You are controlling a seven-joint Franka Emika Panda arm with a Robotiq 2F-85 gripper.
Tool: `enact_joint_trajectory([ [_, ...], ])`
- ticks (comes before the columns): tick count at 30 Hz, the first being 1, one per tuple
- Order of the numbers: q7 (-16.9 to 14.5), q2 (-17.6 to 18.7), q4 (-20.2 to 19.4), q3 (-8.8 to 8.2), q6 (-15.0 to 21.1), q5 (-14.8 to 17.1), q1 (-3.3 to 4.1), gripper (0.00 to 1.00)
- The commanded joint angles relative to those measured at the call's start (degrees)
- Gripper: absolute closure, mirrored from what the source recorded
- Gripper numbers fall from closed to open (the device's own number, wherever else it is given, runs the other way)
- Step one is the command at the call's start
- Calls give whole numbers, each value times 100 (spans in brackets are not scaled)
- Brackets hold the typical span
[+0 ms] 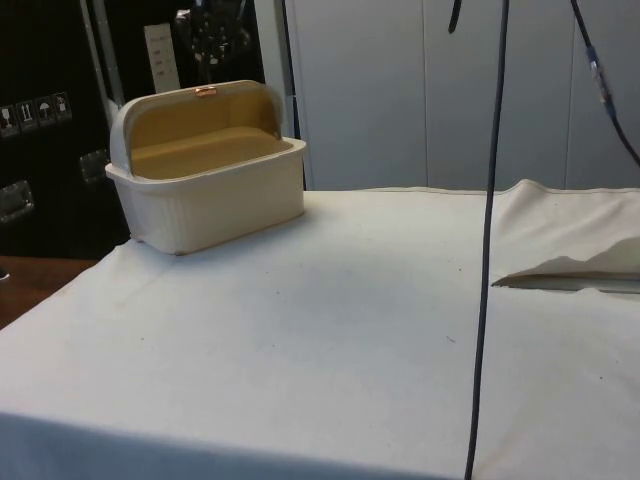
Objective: Open the lid, then close it.
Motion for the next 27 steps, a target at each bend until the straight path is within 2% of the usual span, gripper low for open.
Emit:
enact_joint_trajectory([
  [1,74,-23,-40,-29,63,0,17,100],
  [8,126,-6,-11,0,11,0,-6,100],
  [17,344,63,63,-74,57,11,-6,100],
  [18,281,23,17,-52,17,0,-6,100],
  [27,481,252,315,-132,29,23,-17,100],
])
